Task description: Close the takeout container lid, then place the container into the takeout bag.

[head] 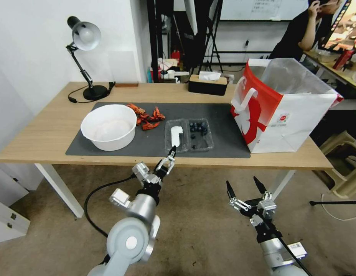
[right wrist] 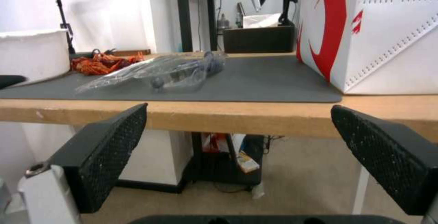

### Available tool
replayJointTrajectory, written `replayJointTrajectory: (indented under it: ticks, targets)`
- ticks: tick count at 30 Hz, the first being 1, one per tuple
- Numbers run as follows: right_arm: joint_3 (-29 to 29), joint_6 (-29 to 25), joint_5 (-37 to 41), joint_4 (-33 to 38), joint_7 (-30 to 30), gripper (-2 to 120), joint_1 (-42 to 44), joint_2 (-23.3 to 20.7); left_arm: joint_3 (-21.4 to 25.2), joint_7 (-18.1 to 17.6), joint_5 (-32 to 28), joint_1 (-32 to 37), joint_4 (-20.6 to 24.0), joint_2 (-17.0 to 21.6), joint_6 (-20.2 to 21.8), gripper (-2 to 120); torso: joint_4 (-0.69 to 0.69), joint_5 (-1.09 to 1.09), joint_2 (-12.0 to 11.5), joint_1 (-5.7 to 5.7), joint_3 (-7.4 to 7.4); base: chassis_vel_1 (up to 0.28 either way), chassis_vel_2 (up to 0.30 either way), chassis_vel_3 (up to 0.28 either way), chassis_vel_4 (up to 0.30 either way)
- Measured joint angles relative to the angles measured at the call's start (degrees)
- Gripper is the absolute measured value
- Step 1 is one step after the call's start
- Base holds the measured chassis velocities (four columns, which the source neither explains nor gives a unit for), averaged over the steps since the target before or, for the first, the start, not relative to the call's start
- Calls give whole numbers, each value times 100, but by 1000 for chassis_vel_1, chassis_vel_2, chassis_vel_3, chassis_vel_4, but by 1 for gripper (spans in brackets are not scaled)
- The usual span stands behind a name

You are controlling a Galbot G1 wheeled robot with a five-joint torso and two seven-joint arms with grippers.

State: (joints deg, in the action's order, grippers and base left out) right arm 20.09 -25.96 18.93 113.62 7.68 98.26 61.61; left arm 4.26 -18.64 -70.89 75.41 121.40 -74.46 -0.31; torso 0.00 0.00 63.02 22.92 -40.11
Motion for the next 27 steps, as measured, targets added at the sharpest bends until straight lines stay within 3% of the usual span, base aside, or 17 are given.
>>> replayJointTrajectory:
  ticks: [12,27]
  targets:
    - [66,24,-251,44,27,100,204,273,-325,-179,-362,-615,-358,-79,83,100,0,0,0,0,0,0,0,0,0]
    - [123,9,-283,-50,10,100,247,255,-543,-455,-476,-1146,-744,-397,59,100,1,0,0,0,0,0,0,0,0]
